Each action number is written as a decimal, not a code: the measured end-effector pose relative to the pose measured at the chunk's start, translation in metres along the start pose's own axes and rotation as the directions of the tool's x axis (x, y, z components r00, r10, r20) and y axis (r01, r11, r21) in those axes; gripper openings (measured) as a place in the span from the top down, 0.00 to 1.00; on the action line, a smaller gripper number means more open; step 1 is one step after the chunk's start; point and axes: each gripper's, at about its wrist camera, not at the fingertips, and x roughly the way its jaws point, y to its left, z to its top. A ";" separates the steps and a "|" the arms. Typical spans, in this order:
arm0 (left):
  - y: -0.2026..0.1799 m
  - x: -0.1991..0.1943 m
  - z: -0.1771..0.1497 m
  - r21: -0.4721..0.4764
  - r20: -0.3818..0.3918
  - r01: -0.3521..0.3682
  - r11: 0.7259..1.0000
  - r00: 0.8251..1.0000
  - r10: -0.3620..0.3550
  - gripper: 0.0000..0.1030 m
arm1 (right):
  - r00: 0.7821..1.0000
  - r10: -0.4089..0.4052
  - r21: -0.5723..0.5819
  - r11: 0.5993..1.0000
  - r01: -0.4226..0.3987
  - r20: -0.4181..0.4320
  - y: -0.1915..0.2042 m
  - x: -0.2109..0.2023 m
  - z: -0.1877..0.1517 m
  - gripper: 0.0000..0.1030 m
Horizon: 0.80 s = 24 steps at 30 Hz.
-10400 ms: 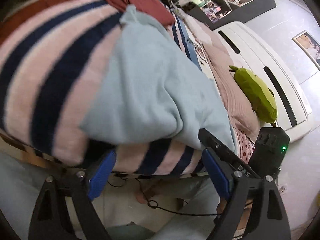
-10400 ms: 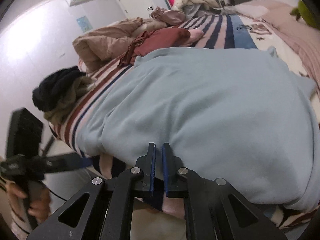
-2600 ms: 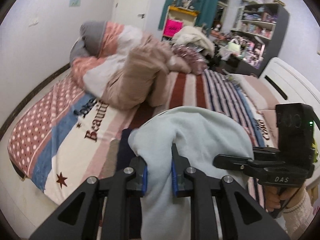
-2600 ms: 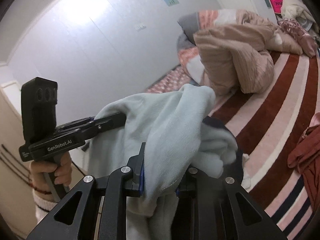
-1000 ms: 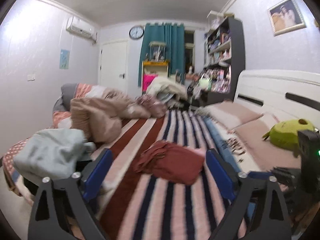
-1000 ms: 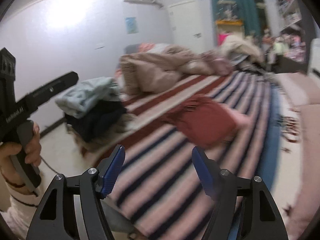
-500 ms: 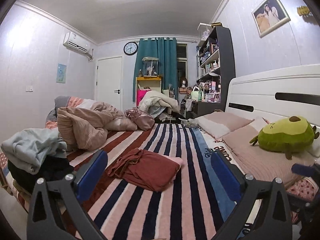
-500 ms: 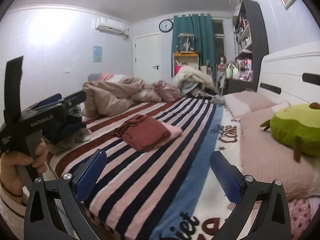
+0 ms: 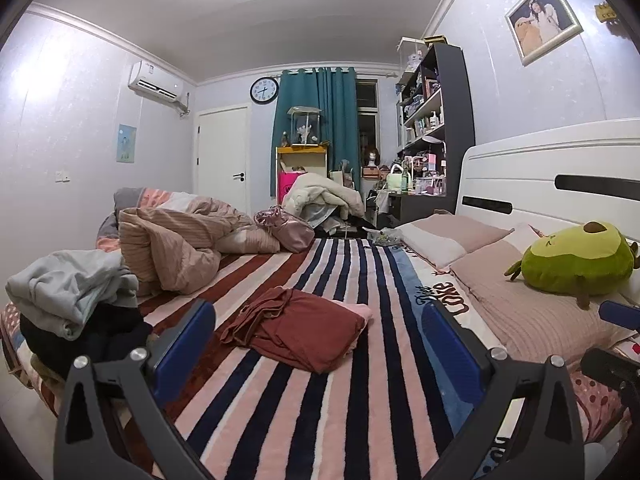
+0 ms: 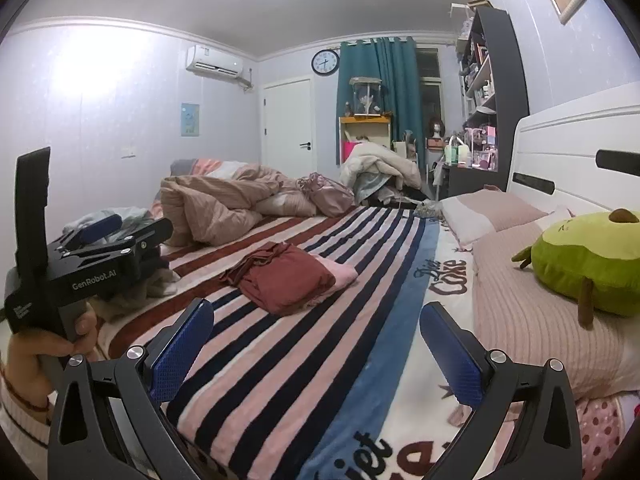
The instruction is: Fold small clothes
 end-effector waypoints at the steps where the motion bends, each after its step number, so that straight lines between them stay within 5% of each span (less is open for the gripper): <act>1: 0.000 0.000 -0.001 0.001 -0.001 -0.002 1.000 1.000 0.002 0.01 | 1.000 0.001 0.004 1.000 -0.001 0.000 0.000 0.000 0.000 0.00; 24: 0.004 0.004 -0.006 0.016 -0.013 -0.006 1.000 1.000 0.007 0.01 | 1.000 -0.004 0.046 0.999 0.005 -0.010 -0.007 0.001 -0.004 0.00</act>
